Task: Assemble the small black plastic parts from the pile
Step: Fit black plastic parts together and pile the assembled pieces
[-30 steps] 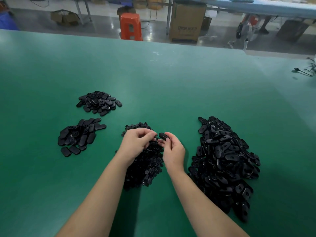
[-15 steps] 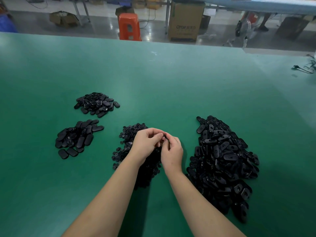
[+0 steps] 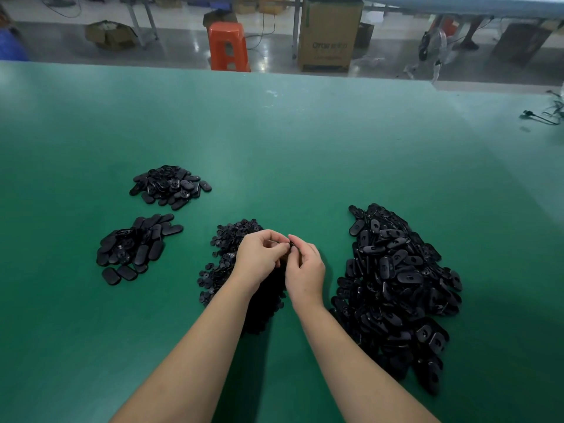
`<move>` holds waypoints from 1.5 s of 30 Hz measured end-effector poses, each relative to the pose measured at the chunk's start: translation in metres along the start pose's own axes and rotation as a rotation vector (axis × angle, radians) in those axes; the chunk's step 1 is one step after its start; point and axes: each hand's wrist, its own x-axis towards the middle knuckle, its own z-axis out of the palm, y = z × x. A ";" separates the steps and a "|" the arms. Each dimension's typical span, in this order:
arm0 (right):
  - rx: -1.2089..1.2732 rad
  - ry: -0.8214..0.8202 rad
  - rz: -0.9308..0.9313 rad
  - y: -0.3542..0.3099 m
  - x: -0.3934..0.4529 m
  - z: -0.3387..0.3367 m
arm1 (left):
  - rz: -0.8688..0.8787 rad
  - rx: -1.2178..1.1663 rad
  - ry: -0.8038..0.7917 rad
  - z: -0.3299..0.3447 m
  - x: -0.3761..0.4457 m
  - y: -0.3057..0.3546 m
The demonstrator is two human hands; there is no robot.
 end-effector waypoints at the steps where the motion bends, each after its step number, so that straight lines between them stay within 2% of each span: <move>1: 0.003 0.003 -0.003 0.000 0.000 0.000 | -0.005 0.018 0.012 0.001 0.000 0.000; 10: 0.059 0.022 0.013 0.000 0.001 0.000 | 0.064 0.225 0.133 0.007 -0.001 0.001; 16: 0.095 0.023 0.053 0.000 0.002 -0.001 | 0.014 0.087 0.142 0.012 -0.002 0.001; 27: 0.169 0.004 0.122 0.002 0.003 -0.001 | 0.070 0.123 0.189 0.017 -0.003 0.001; 31: 0.181 -0.001 0.120 0.004 0.003 0.000 | 0.079 0.132 0.161 0.015 -0.002 0.004; 37: 0.182 0.020 0.069 0.003 0.002 0.000 | 0.175 0.381 0.112 0.009 -0.001 0.005; 45: 0.126 0.010 0.027 0.006 0.003 -0.001 | 0.129 0.427 0.094 0.005 0.004 0.001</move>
